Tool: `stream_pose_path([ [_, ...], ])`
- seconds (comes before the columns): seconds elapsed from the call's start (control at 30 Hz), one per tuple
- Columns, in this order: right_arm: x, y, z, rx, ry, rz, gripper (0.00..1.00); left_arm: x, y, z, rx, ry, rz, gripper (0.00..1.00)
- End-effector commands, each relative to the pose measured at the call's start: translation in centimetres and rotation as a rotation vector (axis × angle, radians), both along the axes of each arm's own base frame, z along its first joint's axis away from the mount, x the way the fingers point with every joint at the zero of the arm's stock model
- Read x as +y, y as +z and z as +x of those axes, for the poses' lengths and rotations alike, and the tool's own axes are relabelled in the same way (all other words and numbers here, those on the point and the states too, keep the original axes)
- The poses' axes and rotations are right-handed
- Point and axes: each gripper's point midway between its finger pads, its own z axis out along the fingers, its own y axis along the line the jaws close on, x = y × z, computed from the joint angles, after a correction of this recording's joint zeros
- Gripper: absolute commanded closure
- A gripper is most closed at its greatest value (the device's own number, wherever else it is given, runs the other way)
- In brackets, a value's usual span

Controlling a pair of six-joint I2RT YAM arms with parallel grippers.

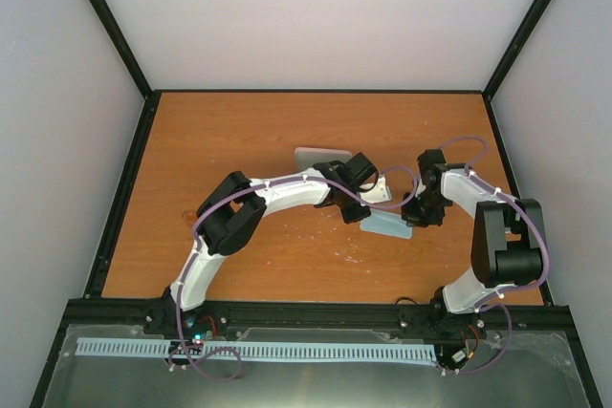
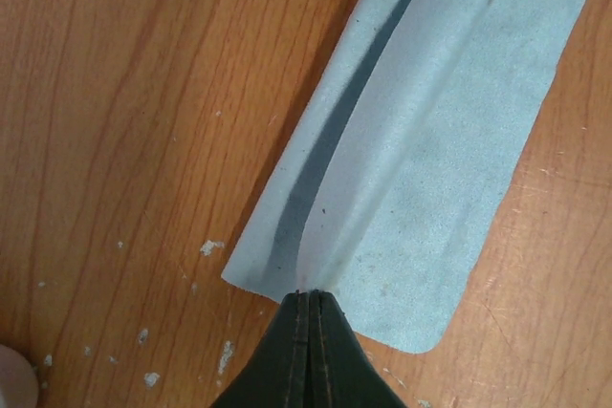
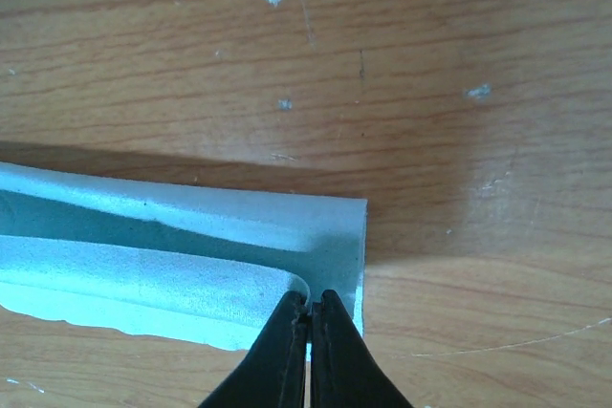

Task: Organize the sunglasses
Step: Fold the glasses cleaning cloth at the center of the board.

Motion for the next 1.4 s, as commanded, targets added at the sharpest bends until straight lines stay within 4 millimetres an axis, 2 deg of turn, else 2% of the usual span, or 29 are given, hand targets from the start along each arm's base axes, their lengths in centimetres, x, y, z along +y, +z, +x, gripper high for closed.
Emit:
stream_pose_path([
  [0.0,0.2,0.3,0.2,-0.020,-0.009,0.013,0.97,-1.0,2.7,-0.3,-0.014,-0.002,-0.065,0.97],
  [0.23,0.4,0.0,0.0,0.005,-0.004,0.024,0.97,-1.0,1.9,-1.8,0.020,-0.018,-0.055,0.94],
  [0.43,0.5,-0.2,-0.4,0.023,0.001,0.027,0.94,-0.6,1.4,-2.9,0.034,-0.021,-0.043,0.84],
  [0.7,0.1,0.1,-1.0,0.057,-0.005,0.004,0.85,0.0,2.3,-3.3,0.022,-0.017,-0.057,0.75],
  [0.87,-0.6,1.6,-0.7,0.031,-0.020,-0.036,0.83,0.4,2.8,-3.3,0.008,-0.009,-0.063,0.66],
  [1.0,-1.2,3.1,-0.5,0.004,-0.040,-0.068,0.77,0.5,3.1,-2.9,-0.017,0.005,-0.065,0.66],
  [1.17,-2.0,5.3,-0.1,-0.047,-0.076,-0.104,0.52,0.0,3.8,-2.3,-0.029,0.013,-0.087,0.68],
  [1.2,-2.1,5.5,-0.1,-0.053,-0.080,-0.109,0.52,-0.1,3.9,-2.2,-0.028,0.017,-0.092,0.68],
  [1.33,-2.2,4.5,0.1,-0.043,-0.091,-0.118,0.71,0.1,4.0,-0.1,0.013,0.077,-0.119,0.71],
  [1.37,-2.3,4.1,0.3,-0.035,-0.096,-0.119,0.73,0.2,4.4,0.9,0.029,0.100,-0.132,0.72],
])
